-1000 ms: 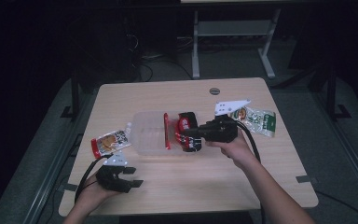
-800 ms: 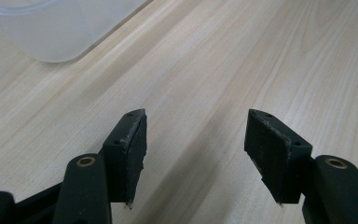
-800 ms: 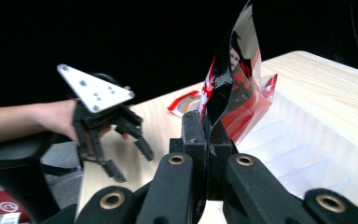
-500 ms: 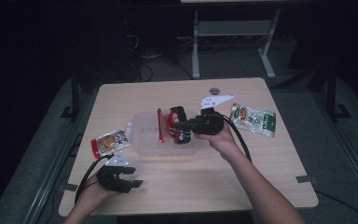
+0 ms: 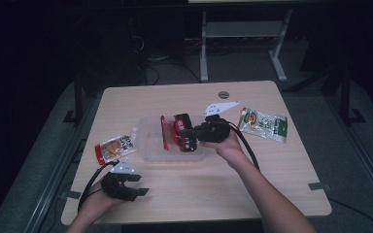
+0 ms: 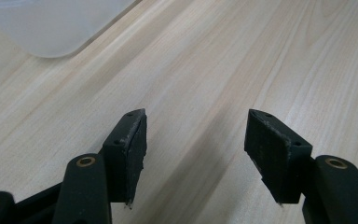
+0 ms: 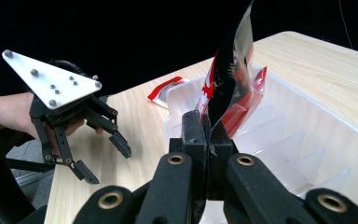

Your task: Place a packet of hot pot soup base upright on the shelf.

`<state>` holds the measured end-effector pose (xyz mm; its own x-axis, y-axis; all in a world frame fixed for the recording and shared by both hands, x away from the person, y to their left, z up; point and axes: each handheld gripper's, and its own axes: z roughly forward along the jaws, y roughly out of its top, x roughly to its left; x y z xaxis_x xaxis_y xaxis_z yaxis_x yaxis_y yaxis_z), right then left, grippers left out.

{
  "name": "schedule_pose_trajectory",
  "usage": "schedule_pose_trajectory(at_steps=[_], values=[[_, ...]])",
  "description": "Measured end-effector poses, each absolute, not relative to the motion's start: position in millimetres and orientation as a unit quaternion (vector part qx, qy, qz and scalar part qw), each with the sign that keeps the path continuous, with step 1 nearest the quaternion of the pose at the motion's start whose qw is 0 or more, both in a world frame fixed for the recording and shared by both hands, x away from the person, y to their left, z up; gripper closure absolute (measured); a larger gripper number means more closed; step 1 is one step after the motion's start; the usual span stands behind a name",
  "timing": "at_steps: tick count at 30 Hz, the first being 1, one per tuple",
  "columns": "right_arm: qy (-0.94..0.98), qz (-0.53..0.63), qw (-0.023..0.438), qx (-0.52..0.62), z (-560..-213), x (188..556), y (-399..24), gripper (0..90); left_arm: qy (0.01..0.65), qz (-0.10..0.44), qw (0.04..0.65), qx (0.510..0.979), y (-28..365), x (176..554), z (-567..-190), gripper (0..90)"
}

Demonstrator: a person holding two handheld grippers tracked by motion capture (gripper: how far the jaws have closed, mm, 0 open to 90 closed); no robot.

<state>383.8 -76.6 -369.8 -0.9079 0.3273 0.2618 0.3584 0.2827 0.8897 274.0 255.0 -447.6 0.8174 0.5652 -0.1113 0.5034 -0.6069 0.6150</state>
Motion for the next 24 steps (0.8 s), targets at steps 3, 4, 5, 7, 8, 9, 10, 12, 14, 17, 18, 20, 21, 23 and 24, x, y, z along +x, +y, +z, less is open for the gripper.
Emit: schedule_pose_trajectory(at_steps=[3, 4, 5, 7, 8, 9, 10, 12, 14, 17, 18, 20, 21, 23, 24], values=[[-0.804, -0.556, 0.013, -0.212, -370, 382, -73, 89.1, 0.298, 0.045, 0.327, 0.896, 254, 274, -448, 38.3], [-0.805, -0.555, 0.013, -0.210, -370, 382, -71, 89.1, 0.297, 0.045, 0.326, 0.896, 254, 274, -448, 38.3], [-0.807, -0.553, 0.009, -0.207, -369, 382, -70, 89.1, 0.297, 0.045, 0.326, 0.896, 254, 274, -448, 38.2], [-0.809, -0.550, 0.007, -0.207, -369, 382, -68, 89.1, 0.299, 0.044, 0.324, 0.896, 253, 274, -449, 38.2], [-0.811, -0.547, 0.005, -0.207, -369, 383, -67, 89.1, 0.301, 0.043, 0.327, 0.895, 253, 274, -449, 38.2], [-0.812, -0.545, 0.007, -0.209, -370, 383, -65, 89.1, 0.301, 0.043, 0.328, 0.894, 253, 274, -450, 38.1], [-0.812, -0.545, 0.007, -0.209, -370, 383, -65, 89.1, 0.301, 0.042, 0.327, 0.895, 253, 275, -450, 38.1], [-0.817, -0.537, 0.004, -0.212, -370, 384, -61, 88.8, 0.302, 0.041, 0.328, 0.894, 252, 274, -450, 37.9], [-0.817, -0.535, 0.005, -0.214, -371, 385, -60, 88.5, 0.301, 0.040, 0.327, 0.895, 252, 274, -451, 37.9], [-0.820, -0.532, 0.005, -0.213, -374, 386, -56, 88.5, 0.298, 0.042, 0.325, 0.897, 254, 274, -450, 37.9], [-0.820, -0.532, 0.005, -0.213, -374, 386, -56, 88.5, 0.298, 0.042, 0.325, 0.897, 254, 274, -450, 37.9], [-0.821, -0.529, 0.005, -0.214, -375, 386, -54, 88.5, 0.297, 0.043, 0.326, 0.896, 254, 274, -450, 37.8], [-0.822, -0.529, 0.005, -0.214, -375, 387, -54, 88.5, 0.298, 0.042, 0.326, 0.896, 254, 274, -450, 37.9], [-0.821, -0.529, 0.005, -0.215, -376, 388, -54, 88.5, 0.301, 0.039, 0.327, 0.895, 253, 274, -451, 37.8], [-0.822, -0.528, 0.005, -0.214, -377, 389, -54, 88.5, 0.301, 0.039, 0.327, 0.895, 253, 274, -451, 37.9]])
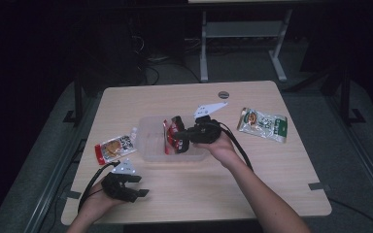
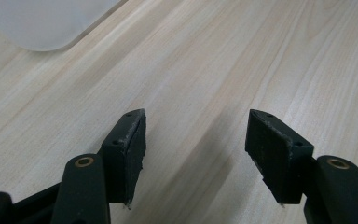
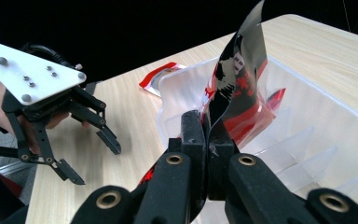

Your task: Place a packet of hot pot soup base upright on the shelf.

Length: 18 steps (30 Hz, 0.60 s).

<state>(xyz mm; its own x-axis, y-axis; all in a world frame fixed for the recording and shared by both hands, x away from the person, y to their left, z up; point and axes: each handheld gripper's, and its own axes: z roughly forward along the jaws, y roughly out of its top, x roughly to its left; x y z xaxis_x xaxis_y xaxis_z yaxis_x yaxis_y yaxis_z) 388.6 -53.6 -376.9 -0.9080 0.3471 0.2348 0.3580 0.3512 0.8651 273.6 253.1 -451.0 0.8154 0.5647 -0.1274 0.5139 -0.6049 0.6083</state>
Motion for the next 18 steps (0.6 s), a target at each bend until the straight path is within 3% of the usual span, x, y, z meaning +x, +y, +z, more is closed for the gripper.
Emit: schedule_pose_trajectory(at_steps=[18], values=[[-0.821, -0.523, 0.004, -0.230, -390, 403, -45, 85.9, 0.298, 0.035, 0.323, 0.898, 253, 273, -452, 37.4]])
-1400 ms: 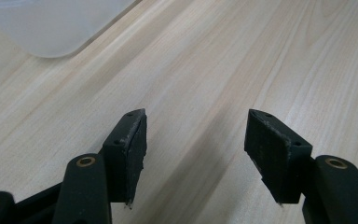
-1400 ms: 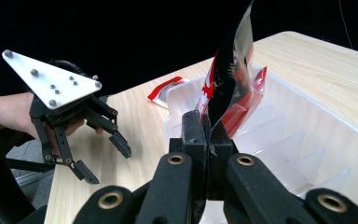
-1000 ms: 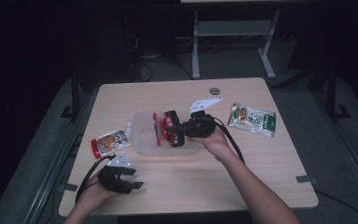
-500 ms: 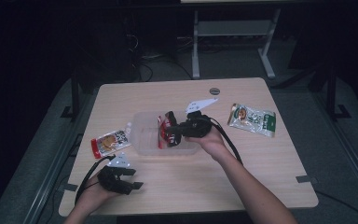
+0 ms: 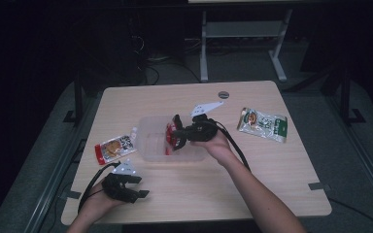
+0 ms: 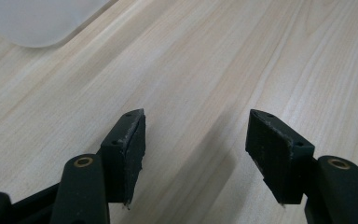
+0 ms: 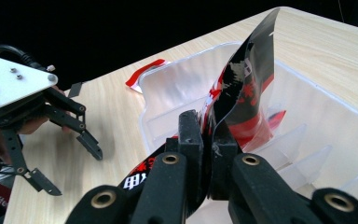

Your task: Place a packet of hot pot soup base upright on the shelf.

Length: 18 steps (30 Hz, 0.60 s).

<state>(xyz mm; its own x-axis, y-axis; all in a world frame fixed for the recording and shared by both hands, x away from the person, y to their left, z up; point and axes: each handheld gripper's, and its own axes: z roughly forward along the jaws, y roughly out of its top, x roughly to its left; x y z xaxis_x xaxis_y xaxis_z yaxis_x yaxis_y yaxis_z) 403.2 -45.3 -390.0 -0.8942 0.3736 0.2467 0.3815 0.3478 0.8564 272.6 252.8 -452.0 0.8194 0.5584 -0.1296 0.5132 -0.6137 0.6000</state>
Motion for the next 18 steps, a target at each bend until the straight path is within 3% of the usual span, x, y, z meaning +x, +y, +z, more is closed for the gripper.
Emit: schedule_pose_trajectory(at_steps=[8, 9, 10, 11, 18], values=[[-0.828, -0.512, -0.009, -0.229, -393.4, 405.8, -40.0, 81.5, 0.300, 0.035, 0.325, 0.896, 251.9, 272.7, -452.7, 37.4], [-0.825, -0.517, -0.009, -0.231, -393.4, 406.5, -39.7, 74.1, 0.296, 0.035, 0.322, 0.898, 252.5, 273.1, -452.5, 37.4], [-0.825, -0.517, -0.009, -0.231, -393.4, 406.5, -39.7, 74.1, 0.297, 0.035, 0.322, 0.898, 252.6, 273.1, -452.5, 37.4], [-0.824, -0.516, -0.013, -0.232, -392.0, 405.8, -39.5, 68.7, 0.298, 0.034, 0.322, 0.898, 252.7, 273.2, -452.5, 37.4], [-0.815, -0.530, -0.016, -0.235, -383.7, 403.4, -45.7, 56.8, 0.301, 0.034, 0.325, 0.896, 251.3, 272.7, -452.9, 37.4]])
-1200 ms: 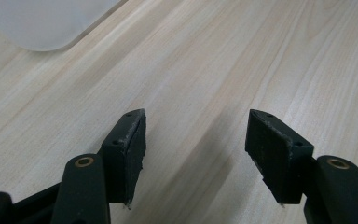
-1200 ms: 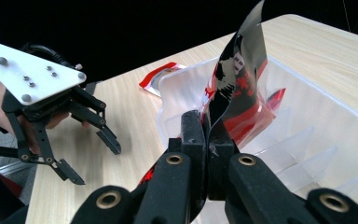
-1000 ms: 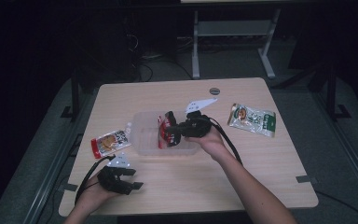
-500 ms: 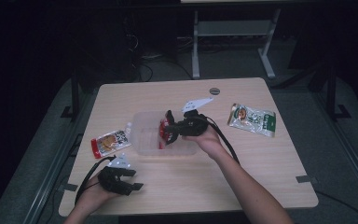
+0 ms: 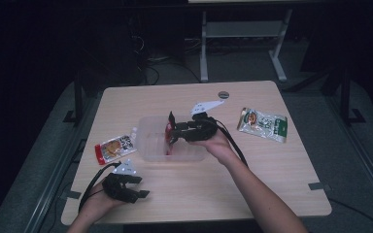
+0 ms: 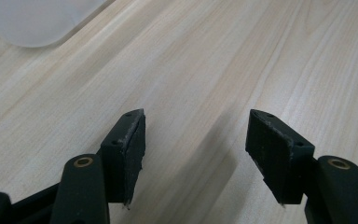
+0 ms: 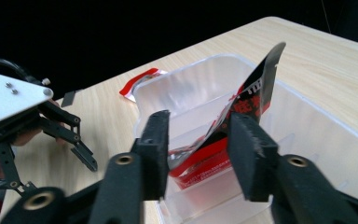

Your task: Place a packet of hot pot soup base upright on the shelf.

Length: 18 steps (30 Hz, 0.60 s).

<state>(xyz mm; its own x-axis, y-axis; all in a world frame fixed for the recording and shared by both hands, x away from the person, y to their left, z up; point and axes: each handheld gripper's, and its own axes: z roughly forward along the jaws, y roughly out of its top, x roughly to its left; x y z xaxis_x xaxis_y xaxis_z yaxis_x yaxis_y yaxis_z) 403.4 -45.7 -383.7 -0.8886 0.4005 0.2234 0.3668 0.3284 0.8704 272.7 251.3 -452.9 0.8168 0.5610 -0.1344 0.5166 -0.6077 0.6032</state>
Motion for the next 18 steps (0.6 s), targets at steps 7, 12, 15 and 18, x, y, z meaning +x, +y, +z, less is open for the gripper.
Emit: schedule_pose_trajectory(at_steps=[7, 12, 15, 18], values=[[0.812, 0.532, 0.012, 0.240, -371, 396, -56, 43.9, 0.299, 0.035, 0.321, 0.898, 252, 274, -453, 37.4], [0.821, 0.521, 0.020, 0.232, -364, 389, -64, 40.1, 0.296, 0.035, 0.323, 0.898, 251, 273, -452, 37.4], [0.829, 0.509, 0.029, 0.229, -362, 386, -69, 39.0, 0.299, 0.035, 0.323, 0.897, 251, 273, -452, 37.4], [0.836, 0.498, 0.036, 0.226, -361, 382, -75, 38.3, 0.299, 0.035, 0.323, 0.897, 251, 273, -452, 37.4]])
